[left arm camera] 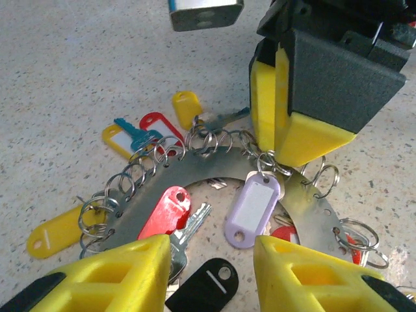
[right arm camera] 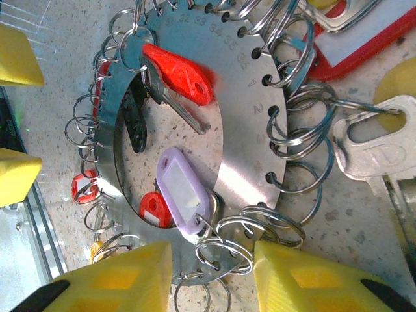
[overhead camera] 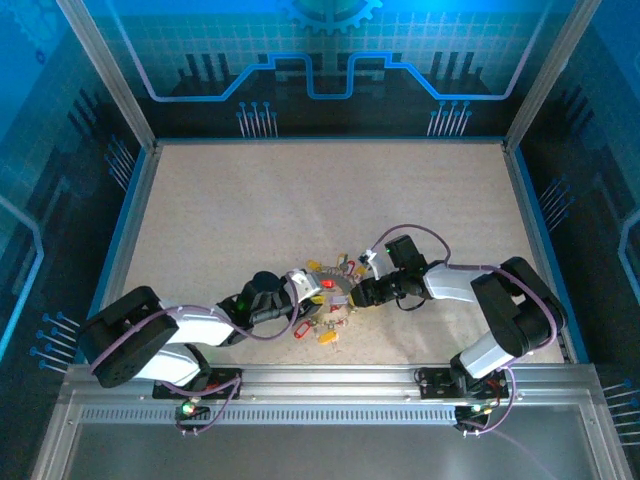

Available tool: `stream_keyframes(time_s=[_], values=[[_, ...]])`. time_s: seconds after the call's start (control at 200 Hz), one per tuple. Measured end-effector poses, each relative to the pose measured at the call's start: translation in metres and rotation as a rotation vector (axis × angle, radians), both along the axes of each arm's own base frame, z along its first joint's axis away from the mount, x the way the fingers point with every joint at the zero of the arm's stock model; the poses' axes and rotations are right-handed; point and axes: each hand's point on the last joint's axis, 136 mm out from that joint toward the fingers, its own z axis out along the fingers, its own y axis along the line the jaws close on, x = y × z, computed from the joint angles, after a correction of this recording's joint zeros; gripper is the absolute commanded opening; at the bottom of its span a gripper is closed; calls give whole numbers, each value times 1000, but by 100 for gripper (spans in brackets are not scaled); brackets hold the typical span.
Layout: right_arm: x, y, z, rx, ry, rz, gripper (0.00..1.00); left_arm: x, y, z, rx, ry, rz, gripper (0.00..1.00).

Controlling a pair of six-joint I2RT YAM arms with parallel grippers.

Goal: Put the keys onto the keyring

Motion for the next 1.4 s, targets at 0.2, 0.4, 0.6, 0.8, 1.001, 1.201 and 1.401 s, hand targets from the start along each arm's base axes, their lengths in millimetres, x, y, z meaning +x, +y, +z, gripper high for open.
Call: stream_keyframes(time_s=[0.2, 0.4, 0.6, 0.8, 1.001, 1.201, 1.401], values=[[-3, 2, 2, 23, 6, 14, 35, 0, -4, -2, -6, -1, -13, 40], [-10, 2, 1, 43, 14, 26, 33, 1, -5, -2, -10, -4, -14, 40], [-12, 1, 2, 49, 3, 27, 30, 3, -6, 1, -21, -15, -14, 40], [-16, 5, 2, 48, 1, 43, 29, 4, -7, 0, -28, -18, -13, 40], [-21, 9, 0, 30, -22, 75, 32, 7, -10, 1, -43, -35, -12, 40], [-22, 16, 0, 5, -61, 121, 34, 8, -11, 2, -51, -43, -12, 40], [-15, 21, -1, -3, -91, 144, 29, 9, -13, 2, -62, -53, -12, 40]])
